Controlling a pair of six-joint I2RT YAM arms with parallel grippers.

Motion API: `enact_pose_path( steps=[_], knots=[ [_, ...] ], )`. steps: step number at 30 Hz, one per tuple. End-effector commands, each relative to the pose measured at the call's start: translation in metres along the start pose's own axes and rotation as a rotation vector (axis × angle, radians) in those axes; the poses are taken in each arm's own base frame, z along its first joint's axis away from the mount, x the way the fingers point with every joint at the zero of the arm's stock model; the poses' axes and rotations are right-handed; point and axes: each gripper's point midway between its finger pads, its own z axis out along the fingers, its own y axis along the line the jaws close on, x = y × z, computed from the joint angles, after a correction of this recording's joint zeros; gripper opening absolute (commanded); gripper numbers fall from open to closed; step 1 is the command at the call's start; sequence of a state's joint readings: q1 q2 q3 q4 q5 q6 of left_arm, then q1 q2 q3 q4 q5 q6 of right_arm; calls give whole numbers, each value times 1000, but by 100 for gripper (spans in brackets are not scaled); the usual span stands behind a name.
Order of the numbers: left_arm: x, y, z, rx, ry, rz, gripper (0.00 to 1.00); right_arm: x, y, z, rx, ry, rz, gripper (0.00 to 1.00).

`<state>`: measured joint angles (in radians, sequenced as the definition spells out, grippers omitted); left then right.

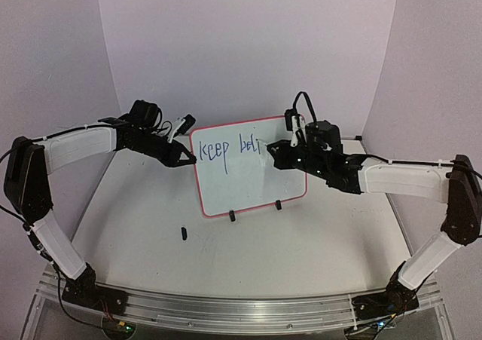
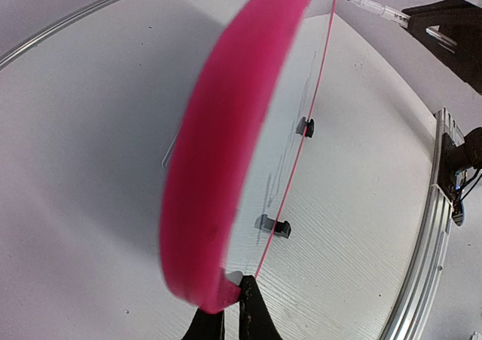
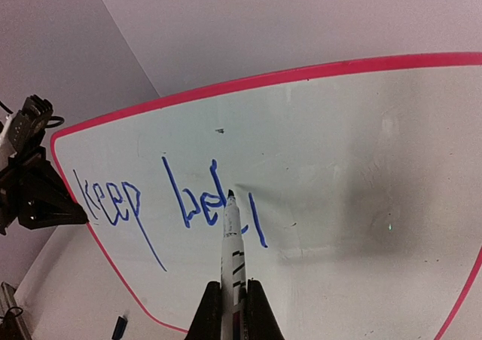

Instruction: Write a sentence on the whiteboard

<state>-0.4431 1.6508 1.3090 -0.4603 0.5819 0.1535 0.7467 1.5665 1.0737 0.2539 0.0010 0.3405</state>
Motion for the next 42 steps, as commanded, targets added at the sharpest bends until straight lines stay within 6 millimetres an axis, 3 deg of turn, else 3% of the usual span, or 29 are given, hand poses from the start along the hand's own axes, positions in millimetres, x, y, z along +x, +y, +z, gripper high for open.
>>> enact_pose_path(
  steps=[1, 17, 42],
  knots=[
    [33, 4, 18, -31, 130, 13, 0, -23, -2, 4, 33, -65, -7, 0],
    [34, 4, 19, -29, 134, 12, 0, -16, -10, 11, 77, -47, -16, 0],
    [33, 5, 17, -39, 130, 12, 0, -29, 0, -24, 18, -80, -19, 0]
  ],
)
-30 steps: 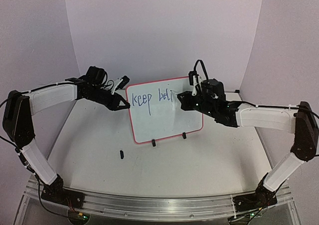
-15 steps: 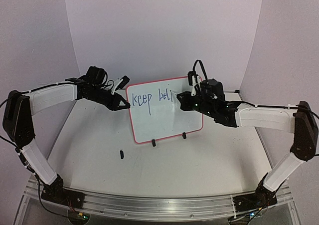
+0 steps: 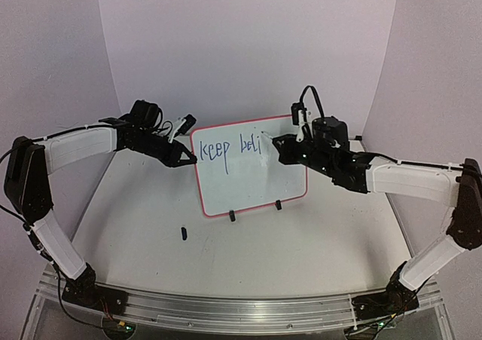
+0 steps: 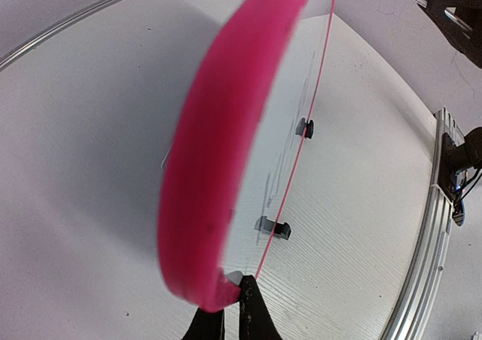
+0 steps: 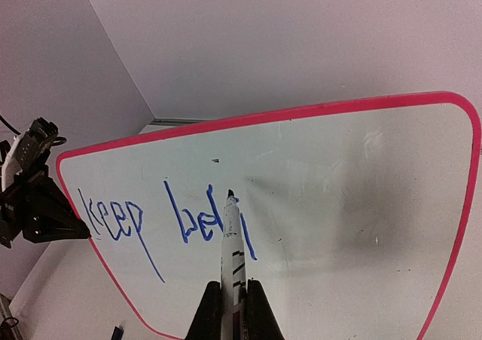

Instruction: Write a sentence on the whiteboard

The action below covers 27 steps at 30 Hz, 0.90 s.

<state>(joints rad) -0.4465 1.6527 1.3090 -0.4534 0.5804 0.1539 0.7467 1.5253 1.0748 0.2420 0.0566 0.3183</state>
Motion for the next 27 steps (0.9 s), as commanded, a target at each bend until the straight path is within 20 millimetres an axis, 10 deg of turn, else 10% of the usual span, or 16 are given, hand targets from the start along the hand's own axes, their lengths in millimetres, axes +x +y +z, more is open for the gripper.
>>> enact_pose_path(
  steps=[1, 27],
  knots=[
    [33, 6, 16, -42, 133, 8, 0, -12, 3, -15, -24, -30, 2, 0],
    [36, 7, 19, -42, 140, 4, 0, 11, -16, -21, 0, 44, -17, 0]
  ],
)
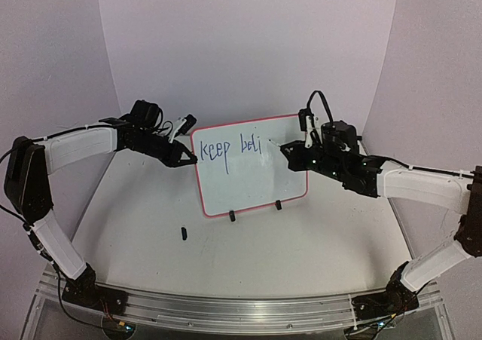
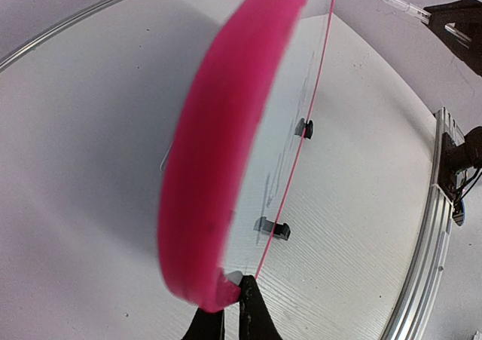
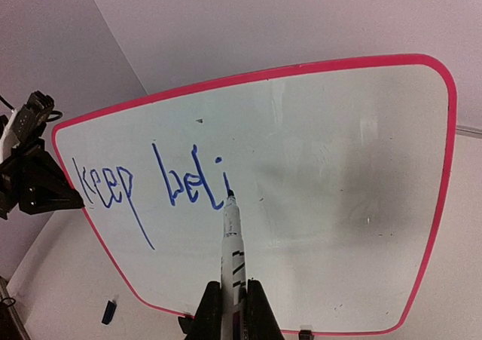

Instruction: Write a sentence on the whiteboard

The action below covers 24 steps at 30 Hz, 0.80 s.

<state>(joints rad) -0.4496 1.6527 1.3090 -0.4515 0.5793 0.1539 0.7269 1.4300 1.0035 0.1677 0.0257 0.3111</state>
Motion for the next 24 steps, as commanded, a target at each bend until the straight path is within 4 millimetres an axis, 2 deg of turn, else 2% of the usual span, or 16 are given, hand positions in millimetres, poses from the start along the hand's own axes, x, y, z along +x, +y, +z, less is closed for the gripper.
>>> enact_pose_path(
  steps=[1, 7, 18, 24],
  knots=[
    [36, 7, 18, -43, 138, 3, 0, -2, -4, 3, -6, -12, -9, 0],
    [36, 8, 18, -46, 141, 3, 0, -3, 7, 10, -62, -13, -14, 0],
    [37, 8, 18, -47, 143, 4, 0, 0, 3, 28, -32, -5, -18, 0],
    [37, 8, 18, -47, 145, 5, 0, -1, 1, 32, -21, -15, -20, 0]
  ],
)
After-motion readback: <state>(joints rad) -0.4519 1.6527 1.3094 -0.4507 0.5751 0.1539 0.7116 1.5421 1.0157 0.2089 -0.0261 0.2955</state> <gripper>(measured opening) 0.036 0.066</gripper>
